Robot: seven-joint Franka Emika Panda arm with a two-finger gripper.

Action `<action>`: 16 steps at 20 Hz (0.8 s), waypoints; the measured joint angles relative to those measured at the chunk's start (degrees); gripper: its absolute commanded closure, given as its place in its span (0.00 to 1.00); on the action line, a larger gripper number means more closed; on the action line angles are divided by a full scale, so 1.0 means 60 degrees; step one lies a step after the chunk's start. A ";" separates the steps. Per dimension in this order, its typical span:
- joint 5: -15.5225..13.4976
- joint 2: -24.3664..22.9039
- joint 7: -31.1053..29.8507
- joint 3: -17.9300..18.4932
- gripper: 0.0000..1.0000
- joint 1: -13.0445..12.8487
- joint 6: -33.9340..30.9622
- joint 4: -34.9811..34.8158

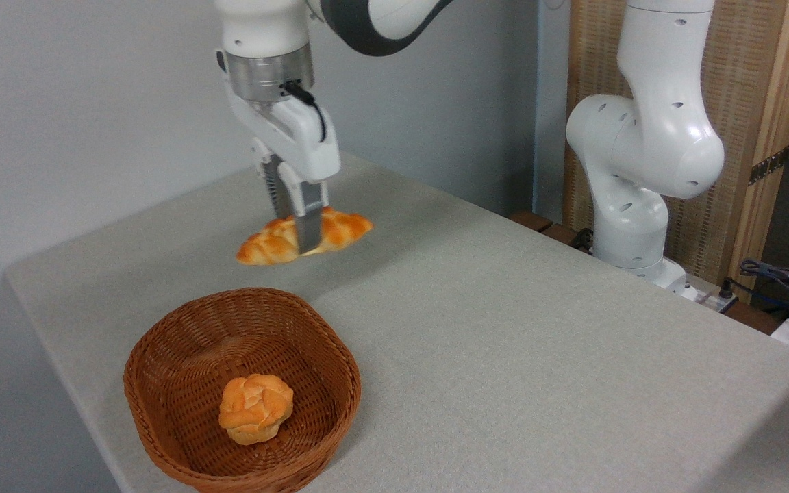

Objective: Put bread into the basket
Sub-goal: 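Lift the roll and carry it over the wicker basket, then lower the roll into the basket beside the bun and open the gripper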

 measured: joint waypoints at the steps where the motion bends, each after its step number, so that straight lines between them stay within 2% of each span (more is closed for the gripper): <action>1: 0.0000 0.0208 0.0110 -0.0001 0.53 -0.0003 0.0327 0.0144; 5: 0.0025 0.0896 0.0717 -0.0001 0.51 -0.0004 0.1541 0.0382; 9: 0.0529 0.1152 0.0930 0.0025 0.51 0.0000 0.2252 0.0439; 11: 0.0616 0.1224 0.0945 0.0069 0.50 0.0000 0.2546 0.0444; 13: 0.0627 0.1297 0.0946 0.0095 0.45 0.0001 0.2871 0.0447; 14: 0.0627 0.1329 0.0947 0.0104 0.37 0.0001 0.2998 0.0447; 16: 0.0627 0.1400 0.0947 0.0111 0.29 0.0001 0.3111 0.0447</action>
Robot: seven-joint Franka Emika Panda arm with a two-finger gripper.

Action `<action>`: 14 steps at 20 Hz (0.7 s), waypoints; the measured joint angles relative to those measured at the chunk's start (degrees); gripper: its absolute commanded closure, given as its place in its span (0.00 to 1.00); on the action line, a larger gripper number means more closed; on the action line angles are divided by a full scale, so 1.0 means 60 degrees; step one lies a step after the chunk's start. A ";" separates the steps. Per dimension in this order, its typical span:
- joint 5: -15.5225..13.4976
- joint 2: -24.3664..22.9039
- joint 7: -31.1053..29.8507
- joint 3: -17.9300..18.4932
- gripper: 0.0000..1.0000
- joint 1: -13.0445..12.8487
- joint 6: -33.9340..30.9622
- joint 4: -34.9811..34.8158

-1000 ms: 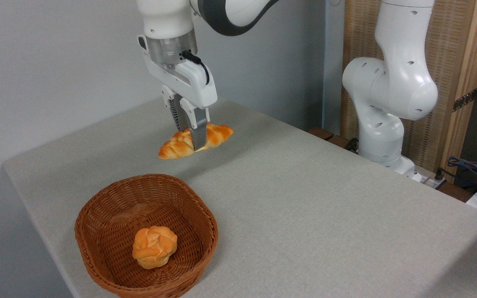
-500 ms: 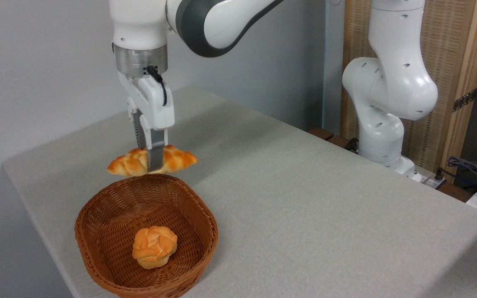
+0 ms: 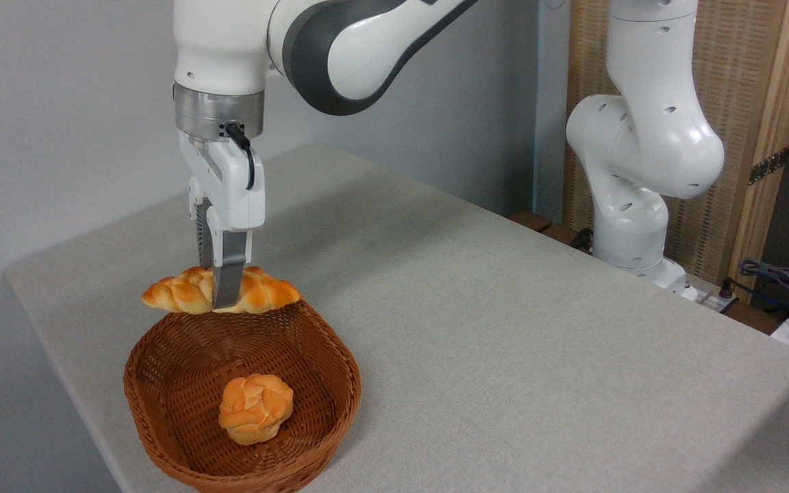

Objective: Put bread into the basket
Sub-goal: 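Lower the roll into the basket beside the bun and open the gripper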

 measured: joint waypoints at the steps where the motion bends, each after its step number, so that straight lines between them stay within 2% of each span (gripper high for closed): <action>1: 0.0000 0.0027 0.0000 0.0001 0.26 0.0000 0.0021 0.0000; 3: 0.0000 0.0043 -0.0026 0.0004 0.25 0.0000 0.0055 0.0001; 4: -0.0001 0.0043 -0.0100 0.0007 0.21 0.0001 0.0064 0.0003; 11: -0.0002 0.0045 -0.1063 0.0009 0.12 0.0001 0.0397 0.0012; 14: -0.0002 0.0049 -0.1130 0.0009 0.03 0.0002 0.0446 0.0012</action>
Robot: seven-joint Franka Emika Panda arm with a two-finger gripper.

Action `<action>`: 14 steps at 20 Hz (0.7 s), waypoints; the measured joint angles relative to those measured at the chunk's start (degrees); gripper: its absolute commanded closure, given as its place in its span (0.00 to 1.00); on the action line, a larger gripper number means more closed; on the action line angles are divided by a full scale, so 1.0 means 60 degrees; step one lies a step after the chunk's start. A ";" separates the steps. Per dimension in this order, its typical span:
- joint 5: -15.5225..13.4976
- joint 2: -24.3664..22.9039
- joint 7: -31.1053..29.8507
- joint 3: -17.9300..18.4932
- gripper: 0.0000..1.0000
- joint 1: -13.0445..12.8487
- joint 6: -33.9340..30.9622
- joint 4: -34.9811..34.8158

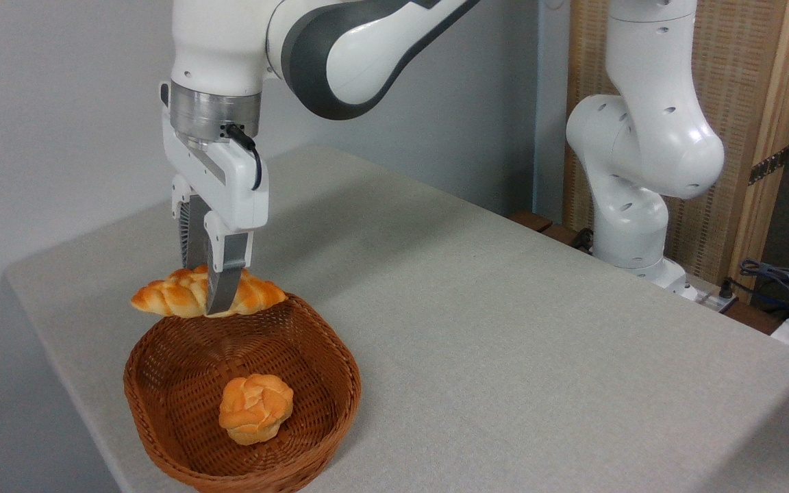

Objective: Put bread into the basket
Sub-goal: 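Lower the roll into the basket beside the bun and open the gripper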

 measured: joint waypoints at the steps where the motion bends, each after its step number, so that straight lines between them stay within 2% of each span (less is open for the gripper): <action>1: 0.0000 0.0004 -0.0004 0.0000 0.03 0.0000 0.0004 0.0000; 4: 0.0000 0.0018 -0.0004 0.0000 0.00 0.0000 0.0007 0.0000; 14: 0.0000 0.0073 -0.0004 -0.0001 0.00 -0.0009 0.0007 -0.0001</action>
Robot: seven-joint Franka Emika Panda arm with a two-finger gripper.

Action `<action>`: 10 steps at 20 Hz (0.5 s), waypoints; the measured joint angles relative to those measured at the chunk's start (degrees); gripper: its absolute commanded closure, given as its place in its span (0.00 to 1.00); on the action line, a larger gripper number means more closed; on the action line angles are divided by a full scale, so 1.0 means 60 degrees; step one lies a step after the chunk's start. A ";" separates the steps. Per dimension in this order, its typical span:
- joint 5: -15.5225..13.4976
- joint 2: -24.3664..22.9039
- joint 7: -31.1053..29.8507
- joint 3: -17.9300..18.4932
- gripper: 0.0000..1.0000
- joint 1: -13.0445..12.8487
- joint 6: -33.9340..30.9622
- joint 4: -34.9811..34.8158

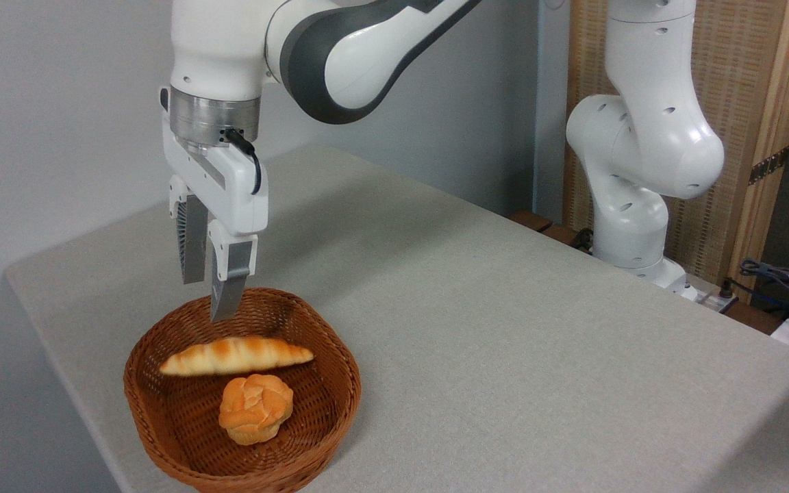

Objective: Put bread into the basket
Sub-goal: 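Lower the roll into the basket beside the bun and open the gripper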

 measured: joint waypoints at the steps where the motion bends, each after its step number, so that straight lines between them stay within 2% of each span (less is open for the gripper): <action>1: 0.0000 0.0000 0.0000 0.0000 0.00 0.0000 0.0000 0.0000; 7: -0.0001 -0.0043 -0.0017 0.0000 0.00 0.0000 -0.0127 0.0018; 10: -0.0001 -0.0253 -0.0053 0.0021 0.00 0.0016 -0.0943 0.0110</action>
